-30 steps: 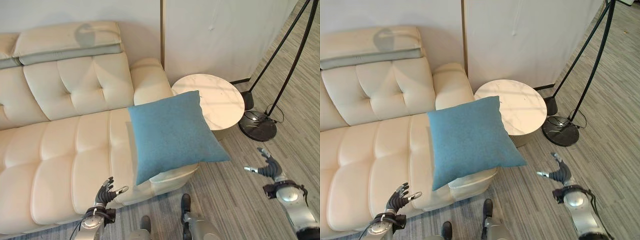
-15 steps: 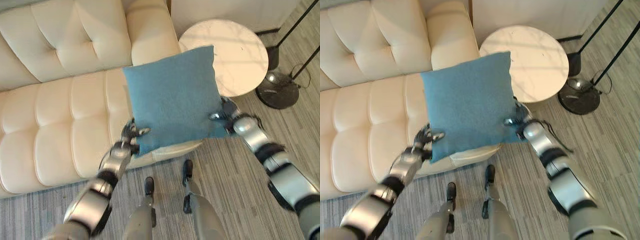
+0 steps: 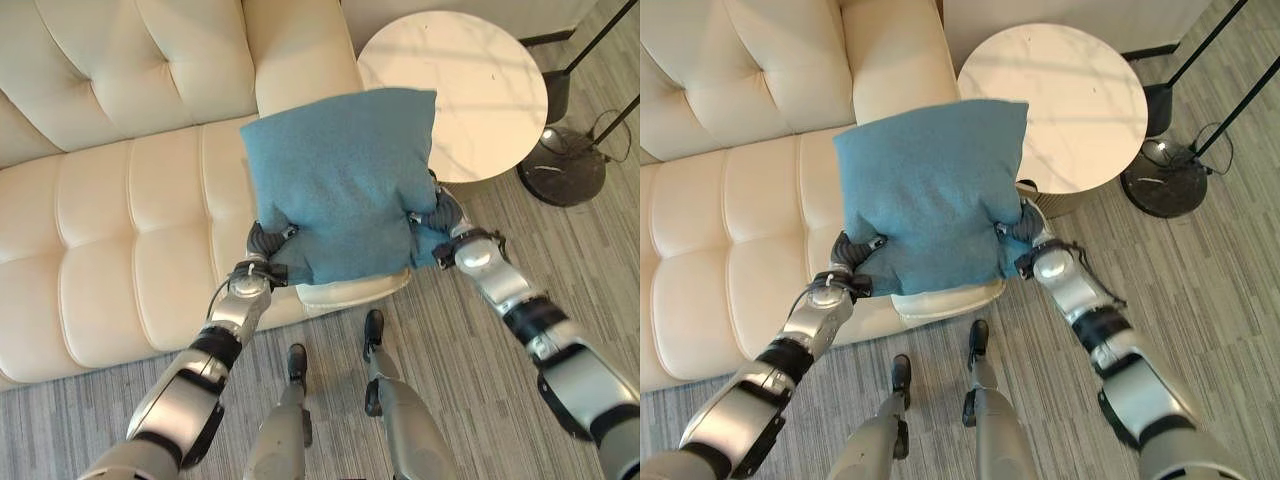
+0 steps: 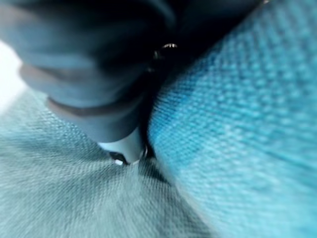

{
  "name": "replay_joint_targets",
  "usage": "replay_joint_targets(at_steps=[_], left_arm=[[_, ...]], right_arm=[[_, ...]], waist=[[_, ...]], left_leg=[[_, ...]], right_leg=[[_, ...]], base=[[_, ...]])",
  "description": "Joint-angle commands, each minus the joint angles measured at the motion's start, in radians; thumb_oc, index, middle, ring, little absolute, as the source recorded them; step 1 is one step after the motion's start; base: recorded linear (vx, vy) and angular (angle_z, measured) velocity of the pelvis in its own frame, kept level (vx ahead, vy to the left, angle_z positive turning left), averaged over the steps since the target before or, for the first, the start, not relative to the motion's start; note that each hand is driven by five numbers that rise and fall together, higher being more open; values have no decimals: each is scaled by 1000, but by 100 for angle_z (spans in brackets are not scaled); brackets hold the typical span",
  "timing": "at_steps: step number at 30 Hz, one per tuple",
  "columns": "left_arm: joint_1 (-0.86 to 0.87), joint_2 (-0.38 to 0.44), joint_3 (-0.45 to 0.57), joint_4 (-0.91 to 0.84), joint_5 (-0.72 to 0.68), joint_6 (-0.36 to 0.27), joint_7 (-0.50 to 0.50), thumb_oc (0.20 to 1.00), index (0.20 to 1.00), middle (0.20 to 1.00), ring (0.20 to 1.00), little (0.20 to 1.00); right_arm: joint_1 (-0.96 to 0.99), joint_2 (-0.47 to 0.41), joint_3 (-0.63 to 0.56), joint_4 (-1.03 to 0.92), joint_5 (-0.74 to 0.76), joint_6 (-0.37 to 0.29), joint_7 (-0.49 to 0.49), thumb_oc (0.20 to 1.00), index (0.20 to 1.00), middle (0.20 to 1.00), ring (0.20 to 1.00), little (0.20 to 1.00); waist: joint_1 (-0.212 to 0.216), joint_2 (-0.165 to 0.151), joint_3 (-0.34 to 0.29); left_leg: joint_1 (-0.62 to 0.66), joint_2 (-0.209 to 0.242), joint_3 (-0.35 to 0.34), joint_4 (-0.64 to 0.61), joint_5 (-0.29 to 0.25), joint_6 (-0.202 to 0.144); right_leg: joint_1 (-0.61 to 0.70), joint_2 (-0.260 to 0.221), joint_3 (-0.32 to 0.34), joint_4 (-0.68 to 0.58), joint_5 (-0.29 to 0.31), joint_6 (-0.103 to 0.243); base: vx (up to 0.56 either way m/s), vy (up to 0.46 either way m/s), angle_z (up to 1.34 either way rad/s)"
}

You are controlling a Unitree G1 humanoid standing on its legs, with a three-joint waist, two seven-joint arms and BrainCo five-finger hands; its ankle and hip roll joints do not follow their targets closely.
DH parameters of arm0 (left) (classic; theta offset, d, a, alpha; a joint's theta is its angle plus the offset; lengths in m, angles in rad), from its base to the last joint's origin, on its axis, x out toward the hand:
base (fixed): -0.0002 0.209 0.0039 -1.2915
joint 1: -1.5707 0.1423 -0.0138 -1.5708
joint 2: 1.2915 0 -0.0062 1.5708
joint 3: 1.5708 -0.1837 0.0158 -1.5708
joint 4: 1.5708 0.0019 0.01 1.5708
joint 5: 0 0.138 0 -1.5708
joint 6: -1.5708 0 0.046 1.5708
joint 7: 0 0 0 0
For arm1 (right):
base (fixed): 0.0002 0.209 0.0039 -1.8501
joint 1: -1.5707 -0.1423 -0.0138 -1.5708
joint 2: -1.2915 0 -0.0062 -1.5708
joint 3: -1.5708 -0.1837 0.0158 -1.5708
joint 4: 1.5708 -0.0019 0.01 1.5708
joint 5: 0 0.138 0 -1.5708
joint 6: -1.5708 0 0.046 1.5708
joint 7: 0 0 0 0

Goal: Pick up all the scattered cushions and arrange them neatly on the sofa.

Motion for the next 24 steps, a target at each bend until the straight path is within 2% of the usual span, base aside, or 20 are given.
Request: replay_joint_targets(at_steps=[1, 3, 4, 5, 8, 13, 14, 15, 17, 18, 19, 20, 22, 23, 24], left_arm=[[79, -102, -23, -284, -5, -79, -79, 200, 200, 200, 200, 200], [188, -76, 11, -402, 16, -68, -114, 200, 200, 200, 200, 200], [192, -76, 10, -405, 16, -66, -114, 200, 200, 200, 200, 200], [292, -50, 55, -494, 42, -57, -146, 200, 200, 200, 200, 200], [428, -23, 130, -614, 78, -49, -171, 200, 200, 200, 200, 200], [568, 6, 216, -743, 114, -54, -203, 200, 200, 200, 200, 200], [582, 8, 229, -759, 115, -59, -202, 200, 200, 200, 200, 200], [587, 14, 246, -775, 104, -72, -195, 200, 200, 200, 200, 200], [586, 24, 252, -780, 105, -77, -194, 200, 200, 200, 200, 200], [582, 29, 251, -783, 115, -82, -194, 200, 200, 200, 200, 200], [570, 34, 244, -769, 114, -86, -190, 200, 200, 200, 200, 200], [569, 34, 245, -769, 114, -86, -190, 200, 200, 200, 200, 200], [560, 34, 228, -757, 112, -85, -197, 200, 200, 200, 200, 200], [565, 33, 221, -752, 114, -85, -198, 200, 200, 200, 200, 200], [568, 33, 225, -755, 116, -86, -194, 200, 200, 200, 200, 200]], right_arm=[[178, 76, -30, -328, -11, -145, 117, 200, 200, 200, 200, 200], [310, 46, -114, -470, -1, -172, 160, 200, 200, 200, 200, 200], [315, 45, -115, -475, -1, -170, 161, 200, 200, 200, 200, 200], [429, 39, -192, -587, 13, -190, 200, 200, 200, 200, 200, 200], [563, 81, -276, -693, 64, -213, 235, 200, 200, 200, 200, 200], [668, 130, -338, -794, 123, -234, 270, 200, 200, 200, 200, 200], [666, 141, -331, -803, 134, -240, 275, 200, 200, 200, 200, 200], [641, 163, -317, -817, 143, -253, 267, 200, 200, 200, 200, 200], [633, 172, -313, -823, 146, -261, 263, 200, 200, 200, 200, 200], [625, 172, -307, -822, 141, -270, 259, 200, 200, 200, 200, 200], [608, 165, -300, -800, 122, -272, 245, 200, 200, 200, 200, 200], [607, 165, -300, -800, 122, -273, 245, 200, 200, 200, 200, 200], [606, 154, -311, -794, 98, -268, 240, 200, 200, 200, 200, 200], [600, 144, -313, -798, 83, -262, 240, 200, 200, 200, 200, 200], [587, 142, -308, -798, 80, -260, 240, 200, 200, 200, 200, 200]], waist=[[-16, 34, -67], [-24, 35, -96], [-23, 35, -98], [-30, 36, -126], [-34, 35, -159], [-33, 21, -184], [-30, 16, -181], [-18, 10, -156], [-9, 11, -144], [0, 16, -133], [20, 24, -129], [20, 24, -131], [42, 23, -149], [70, 10, -171], [94, 3, -178]], left_leg=[[-3, 5, 43, -8, -17, -26], [33, 0, 47, -8, -37, -16], [34, 0, 48, -8, -38, -16], [74, -7, 49, -8, -58, -6], [123, -17, 51, -5, -80, 9], [153, -29, 62, -1, -101, 26], [151, -31, 69, 2, -99, 30], [126, -24, 82, 33, -92, 41], [108, -15, 88, 53, -87, 43], [92, -7, 88, 69, -77, 45], [61, 1, 66, 78, -49, 49], [57, 2, 66, 78, -47, 48], [31, -3, 30, 73, -18, 42], [-7, -14, 16, 78, 5, 27], [-31, -16, 20, 80, 20, 15]], right_leg=[[82, -21, 22, 91, -219, 112], [116, -25, 26, 92, -229, 114], [118, -25, 26, 91, -230, 114], [157, -28, 29, 89, -239, 117], [201, -32, 43, 81, -241, 125], [211, -32, 66, 69, -215, 142], [203, -31, 73, 72, -206, 149], [174, -30, 75, 131, -204, 160], [165, -29, 68, 191, -235, 154], [171, -27, 63, 259, -267, 143], [202, -6, 77, 418, -327, 123], [198, -5, 77, 418, -325, 122], [241, 42, 101, 515, -365, 111], [326, 70, 94, 456, -412, 85], [384, 71, 70, 386, -458, 64]], base=[[207, 123, -5], [147, 107, -6], [153, 106, -8], [142, 119, -9], [97, 144, -14], [-46, 92, -12], [-290, 36, -13], [-395, 39, -16], [-279, 13, -22], [-348, -7, -26], [-353, -8, -12], [-315, -42, 22], [-221, -123, 52], [-267, -189, 60], [-179, -136, 56]])
